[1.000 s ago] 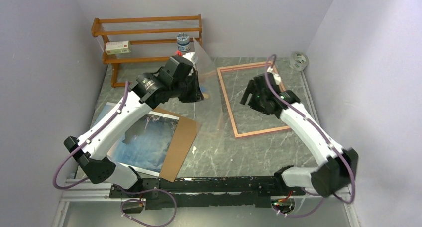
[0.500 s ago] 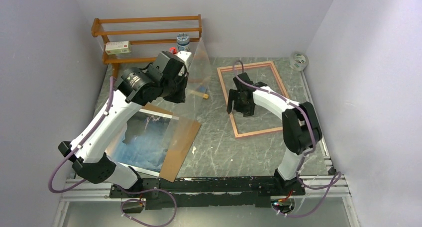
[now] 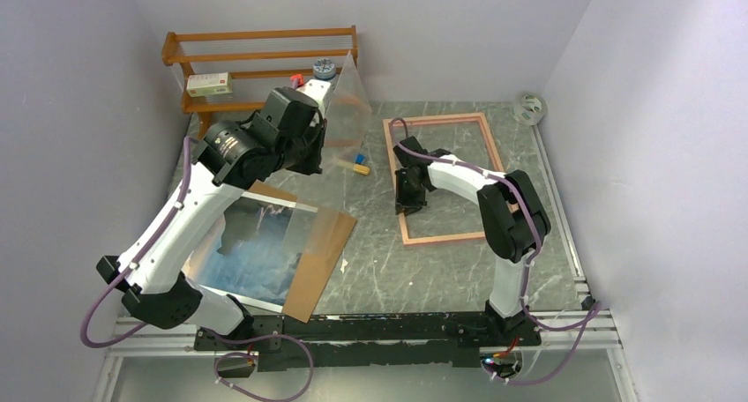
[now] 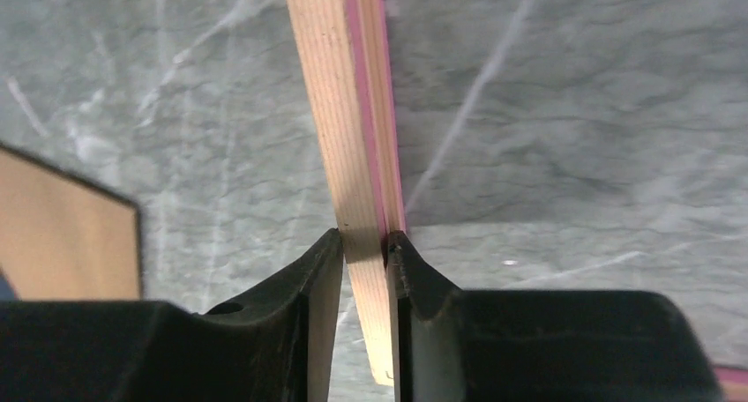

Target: Put the photo into the frame

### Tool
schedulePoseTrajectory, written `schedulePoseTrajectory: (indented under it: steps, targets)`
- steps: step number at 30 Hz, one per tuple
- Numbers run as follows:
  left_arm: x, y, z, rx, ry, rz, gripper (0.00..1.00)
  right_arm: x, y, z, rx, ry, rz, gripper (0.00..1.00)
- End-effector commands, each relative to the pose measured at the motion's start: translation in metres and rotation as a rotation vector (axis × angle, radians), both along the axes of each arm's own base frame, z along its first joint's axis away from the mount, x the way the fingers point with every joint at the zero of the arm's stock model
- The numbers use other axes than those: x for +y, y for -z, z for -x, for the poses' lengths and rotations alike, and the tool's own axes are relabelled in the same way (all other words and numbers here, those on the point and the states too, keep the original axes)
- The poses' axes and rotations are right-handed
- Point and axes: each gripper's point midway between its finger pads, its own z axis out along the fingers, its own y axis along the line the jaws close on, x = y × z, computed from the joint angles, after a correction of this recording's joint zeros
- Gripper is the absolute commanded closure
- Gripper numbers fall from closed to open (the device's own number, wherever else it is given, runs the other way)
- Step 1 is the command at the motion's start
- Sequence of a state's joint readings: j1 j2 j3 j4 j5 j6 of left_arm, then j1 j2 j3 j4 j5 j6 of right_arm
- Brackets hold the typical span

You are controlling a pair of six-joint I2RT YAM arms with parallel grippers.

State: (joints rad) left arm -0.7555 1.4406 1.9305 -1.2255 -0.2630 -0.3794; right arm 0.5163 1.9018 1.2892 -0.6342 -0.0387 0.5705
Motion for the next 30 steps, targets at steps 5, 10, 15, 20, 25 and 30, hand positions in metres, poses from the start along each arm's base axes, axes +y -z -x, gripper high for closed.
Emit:
schedulePoseTrajectory:
  steps: [5, 10, 15, 20, 25, 30]
  targets:
    - [0.018, -0.049, -0.009, -0.168, -0.065, 0.061, 0.97, 0.073, -0.024, 0.006, 0.06, -0.058, -0.311, 0.76]
    - [0.029, -0.057, -0.012, -0.196, -0.102, 0.036, 0.97, 0.098, -0.04, 0.008, 0.062, -0.106, -0.442, 0.72]
    - [0.023, -0.058, -0.018, -0.2, -0.097, 0.052, 0.97, 0.097, -0.052, 0.002, 0.048, -0.084, -0.455, 0.48]
    - [0.008, -0.061, -0.024, -0.203, -0.057, 0.093, 0.97, 0.064, -0.085, -0.021, -0.098, 0.011, -0.41, 0.34]
    - [-0.012, -0.075, -0.035, -0.238, 0.012, 0.173, 0.97, 0.015, -0.145, -0.053, -0.35, 0.098, -0.488, 0.27]
    - [-0.05, -0.089, -0.049, -0.241, 0.14, 0.285, 0.97, -0.043, -0.213, -0.066, -0.624, 0.167, -0.665, 0.15]
